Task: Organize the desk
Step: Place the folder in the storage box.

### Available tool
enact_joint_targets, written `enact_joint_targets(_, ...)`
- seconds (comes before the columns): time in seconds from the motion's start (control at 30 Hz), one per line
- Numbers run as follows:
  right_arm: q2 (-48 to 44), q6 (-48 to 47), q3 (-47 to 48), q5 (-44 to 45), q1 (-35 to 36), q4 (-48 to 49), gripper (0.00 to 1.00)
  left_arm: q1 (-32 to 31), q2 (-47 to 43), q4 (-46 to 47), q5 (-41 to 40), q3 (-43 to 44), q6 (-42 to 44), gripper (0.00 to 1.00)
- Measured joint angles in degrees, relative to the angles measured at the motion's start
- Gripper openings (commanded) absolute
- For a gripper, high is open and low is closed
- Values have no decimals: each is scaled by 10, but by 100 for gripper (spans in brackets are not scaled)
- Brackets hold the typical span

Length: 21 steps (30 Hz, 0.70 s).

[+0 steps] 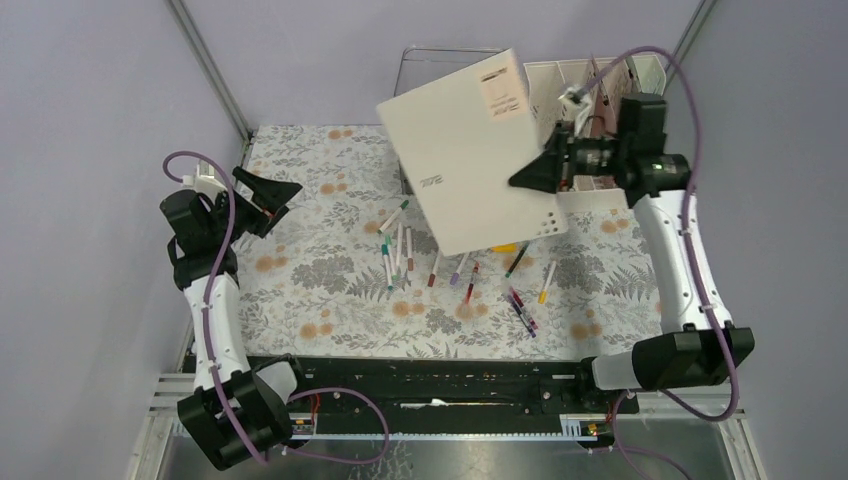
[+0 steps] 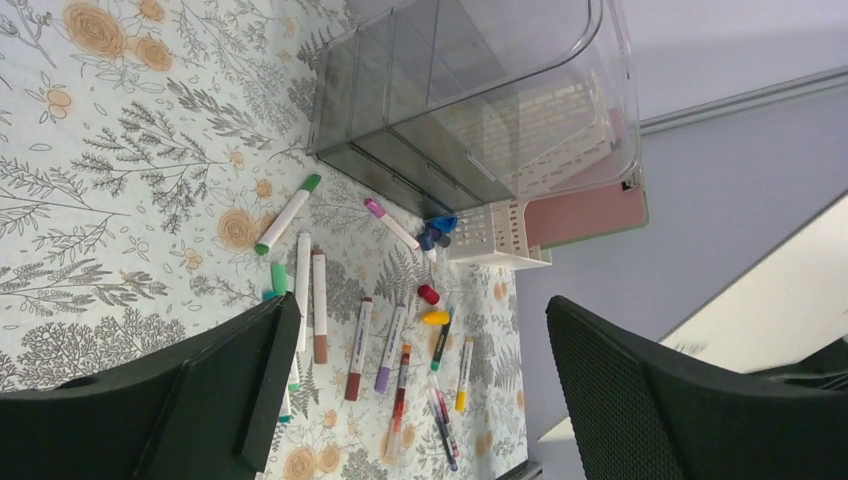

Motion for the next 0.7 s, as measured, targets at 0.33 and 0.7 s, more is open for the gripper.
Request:
enact_joint_targets(0.33,-37,408,-70,-50,-287,423,0,-1,-28,23,12,-47,-12,99)
enact_joint_targets(0.7,96,452,23,55,-390,495,0,-10,-30,32,20,-59,-13,99)
